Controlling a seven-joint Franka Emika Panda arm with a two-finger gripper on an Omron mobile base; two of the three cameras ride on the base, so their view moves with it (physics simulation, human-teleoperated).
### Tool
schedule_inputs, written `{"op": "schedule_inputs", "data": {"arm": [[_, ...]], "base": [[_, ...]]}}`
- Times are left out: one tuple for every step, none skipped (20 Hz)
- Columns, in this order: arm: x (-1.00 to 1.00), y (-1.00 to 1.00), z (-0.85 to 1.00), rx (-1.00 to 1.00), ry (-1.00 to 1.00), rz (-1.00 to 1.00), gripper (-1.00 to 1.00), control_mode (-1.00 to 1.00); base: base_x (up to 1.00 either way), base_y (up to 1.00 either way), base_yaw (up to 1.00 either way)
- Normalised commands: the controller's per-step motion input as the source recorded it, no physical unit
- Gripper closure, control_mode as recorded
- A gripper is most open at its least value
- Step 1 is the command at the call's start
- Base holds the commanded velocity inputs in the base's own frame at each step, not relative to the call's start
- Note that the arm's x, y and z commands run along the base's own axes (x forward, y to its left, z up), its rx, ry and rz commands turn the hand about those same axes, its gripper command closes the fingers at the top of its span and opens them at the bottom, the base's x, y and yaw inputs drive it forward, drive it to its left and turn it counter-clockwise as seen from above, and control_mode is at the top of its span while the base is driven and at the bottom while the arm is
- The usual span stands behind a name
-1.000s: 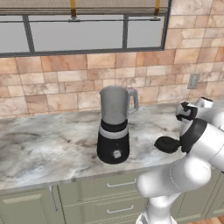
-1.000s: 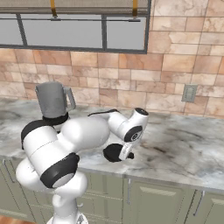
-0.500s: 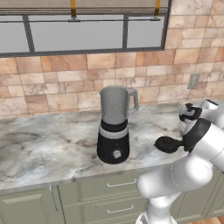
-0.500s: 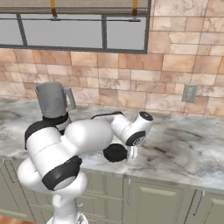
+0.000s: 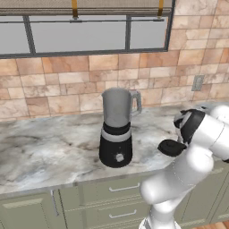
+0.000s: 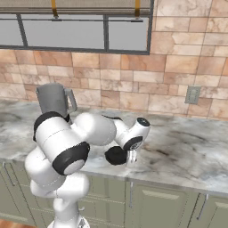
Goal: Open the blender lid, put the kiwi in the blender, close the lid, and start the blender.
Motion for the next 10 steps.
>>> {"op": "schedule_inputs", "data": {"arm": [[0.24, -0.05, -0.11, 0.0, 0.0, 0.0, -1.0, -1.0], [0.2, -0.12, -0.11, 0.0, 0.0, 0.0, -1.0, -1.0], [0.21, -0.14, -0.09, 0.0, 0.0, 0.0, -1.0, -1.0], [0.23, -0.13, -0.13, 0.0, 0.0, 0.0, -1.0, -1.0], [0.24, -0.01, -0.16, 0.0, 0.0, 0.0, -1.0, -1.0], [0.21, -0.01, -0.16, 0.0, 0.0, 0.0, -1.0, -1.0], [0.24, -0.03, -0.15, 0.0, 0.0, 0.0, -1.0, -1.0], [0.22, -0.03, -0.12, 0.0, 0.0, 0.0, -1.0, -1.0], [0.21, 0.0, -0.22, 0.0, 0.0, 0.0, -1.0, -1.0], [0.15, 0.0, -0.3, 0.0, 0.0, 0.0, -1.0, -1.0]], "base": [[0.0, 0.0, 0.0], [0.0, 0.0, 0.0], [0.0, 0.0, 0.0], [0.0, 0.0, 0.0], [0.0, 0.0, 0.0], [0.0, 0.0, 0.0], [0.0, 0.0, 0.0], [0.0, 0.0, 0.0], [0.0, 0.0, 0.0], [0.0, 0.0, 0.0]]}}
